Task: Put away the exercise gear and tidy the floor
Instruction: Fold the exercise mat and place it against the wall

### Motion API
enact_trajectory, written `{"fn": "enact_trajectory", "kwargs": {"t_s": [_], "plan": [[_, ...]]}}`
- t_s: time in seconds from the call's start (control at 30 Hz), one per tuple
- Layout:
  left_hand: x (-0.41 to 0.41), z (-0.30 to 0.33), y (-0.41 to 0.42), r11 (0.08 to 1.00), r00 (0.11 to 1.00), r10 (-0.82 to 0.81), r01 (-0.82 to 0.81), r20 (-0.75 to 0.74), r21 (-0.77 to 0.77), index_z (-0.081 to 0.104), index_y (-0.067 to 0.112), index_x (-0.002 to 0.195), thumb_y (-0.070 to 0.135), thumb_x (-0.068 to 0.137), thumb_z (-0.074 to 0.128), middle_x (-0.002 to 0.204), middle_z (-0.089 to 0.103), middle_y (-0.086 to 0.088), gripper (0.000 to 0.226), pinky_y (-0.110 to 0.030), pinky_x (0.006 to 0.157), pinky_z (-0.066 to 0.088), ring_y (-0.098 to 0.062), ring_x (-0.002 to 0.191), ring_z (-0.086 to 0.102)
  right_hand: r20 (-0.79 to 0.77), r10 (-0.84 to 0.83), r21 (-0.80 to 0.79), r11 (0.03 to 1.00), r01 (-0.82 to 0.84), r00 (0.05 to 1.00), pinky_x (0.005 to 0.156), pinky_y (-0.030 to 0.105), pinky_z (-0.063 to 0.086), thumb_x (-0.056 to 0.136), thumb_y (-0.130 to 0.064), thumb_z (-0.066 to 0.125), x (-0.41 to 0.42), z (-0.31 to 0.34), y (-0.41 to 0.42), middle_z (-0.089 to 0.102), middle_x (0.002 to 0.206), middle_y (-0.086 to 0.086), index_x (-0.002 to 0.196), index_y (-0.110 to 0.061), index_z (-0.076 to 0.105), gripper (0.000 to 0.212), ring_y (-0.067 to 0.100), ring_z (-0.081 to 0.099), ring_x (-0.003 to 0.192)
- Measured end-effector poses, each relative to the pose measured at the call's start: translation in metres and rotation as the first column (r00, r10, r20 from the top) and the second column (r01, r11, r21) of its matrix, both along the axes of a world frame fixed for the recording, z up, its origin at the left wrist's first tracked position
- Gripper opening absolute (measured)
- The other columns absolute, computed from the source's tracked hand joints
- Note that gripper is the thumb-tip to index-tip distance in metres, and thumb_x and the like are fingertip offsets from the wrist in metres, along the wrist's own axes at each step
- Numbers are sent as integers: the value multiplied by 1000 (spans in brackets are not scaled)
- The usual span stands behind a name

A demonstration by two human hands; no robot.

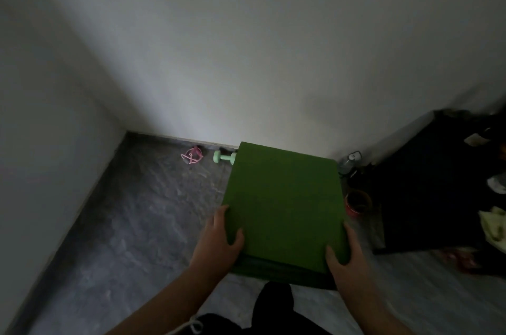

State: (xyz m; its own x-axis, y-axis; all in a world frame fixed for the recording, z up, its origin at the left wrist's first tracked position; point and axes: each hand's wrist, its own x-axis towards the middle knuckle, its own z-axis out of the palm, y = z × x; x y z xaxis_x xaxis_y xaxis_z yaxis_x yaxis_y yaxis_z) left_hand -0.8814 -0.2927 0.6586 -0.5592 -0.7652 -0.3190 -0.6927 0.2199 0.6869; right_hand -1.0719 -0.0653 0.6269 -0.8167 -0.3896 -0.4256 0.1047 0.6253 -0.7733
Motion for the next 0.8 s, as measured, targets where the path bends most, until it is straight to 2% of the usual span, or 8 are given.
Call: {"fn": "enact_trajectory", "kwargs": {"t_s": [0.13, 0.3, 0.4, 0.47, 0.53, 0.6, 0.73, 0.8], "plan": [[-52, -37, -32, 1000, 1000, 24, -24, 7, 13, 27, 30, 145, 39, 87, 65, 137, 48, -7, 70, -39, 97, 49, -23, 116, 55, -63, 42, 46, 998, -39, 997, 110, 53, 39, 88, -26, 69, -57, -37, -33, 39, 153, 2, 150, -37, 29, 75, 24, 41, 137], [-109, -114, -82, 1000, 1000, 11, -11, -18, 16, 27, 33, 146, 36, 87, 67, 138, 46, -2, 71, -38, 98, 48, -18, 118, 52, -83, 16, 57, 998, -11, 996, 111, 53, 38, 86, -26, 70, -101, -119, -77, 37, 154, 0, 149, -41, 27, 77, 24, 39, 138], [-135, -202, -114, 1000, 998, 1, -2, -58, -18, 30, 32, 145, 32, 86, 69, 136, 44, 3, 71, -31, 100, 44, -11, 118, 49, -107, 1, 14, 1000, 1, 994, 112, 52, 37, 87, -17, 70, -125, -200, -109, 37, 153, -1, 150, -36, 28, 78, 19, 37, 138], [-148, -274, -138, 999, 996, -8, 4, -88, -46, 31, 30, 145, 28, 86, 70, 132, 42, 8, 71, -27, 98, 41, -7, 116, 47, -134, 3, -16, 1000, -5, 991, 115, 46, 33, 87, -16, 69, -138, -267, -131, 35, 153, -3, 149, -40, 26, 79, 10, 35, 136], [-159, -352, -161, 994, 991, -27, 12, -134, -105, 33, 26, 143, 23, 84, 71, 127, 43, 9, 71, -27, 96, 40, -5, 112, 46, -179, 14, -56, 998, -24, 984, 115, 45, 33, 87, -28, 68, -148, -341, -153, 35, 154, -3, 145, -50, 22, 77, 11, 35, 137], [-165, -429, -185, 990, 987, -41, 18, -157, -143, 34, 25, 143, 19, 82, 74, 126, 44, 8, 73, -25, 94, 39, -5, 111, 46, -221, 38, -71, 996, -55, 974, 112, 51, 37, 85, -46, 63, -156, -422, -173, 36, 154, 0, 145, -56, 19, 75, 21, 38, 139], [-167, -571, -223, 980, 975, -78, 37, -209, -194, 31, 24, 143, 32, 79, 67, 130, 42, 4, 73, -7, 97, 32, -4, 115, 44, -291, 51, -116, 989, -88, 955, 113, 50, 35, 87, -42, 63, -169, -561, -205, 36, 154, 0, 147, -52, 20, 74, 18, 36, 140], [-170, -628, -239, 977, 966, -93, 43, -240, -209, 31, 20, 143, 37, 78, 63, 132, 41, 1, 74, -1, 99, 27, -4, 117, 42, -355, 106, -92, 985, -148, 929, 114, 52, 32, 83, -50, 60, -180, -619, -222, 33, 156, 1, 151, -47, 20, 79, 21, 33, 143]]}}
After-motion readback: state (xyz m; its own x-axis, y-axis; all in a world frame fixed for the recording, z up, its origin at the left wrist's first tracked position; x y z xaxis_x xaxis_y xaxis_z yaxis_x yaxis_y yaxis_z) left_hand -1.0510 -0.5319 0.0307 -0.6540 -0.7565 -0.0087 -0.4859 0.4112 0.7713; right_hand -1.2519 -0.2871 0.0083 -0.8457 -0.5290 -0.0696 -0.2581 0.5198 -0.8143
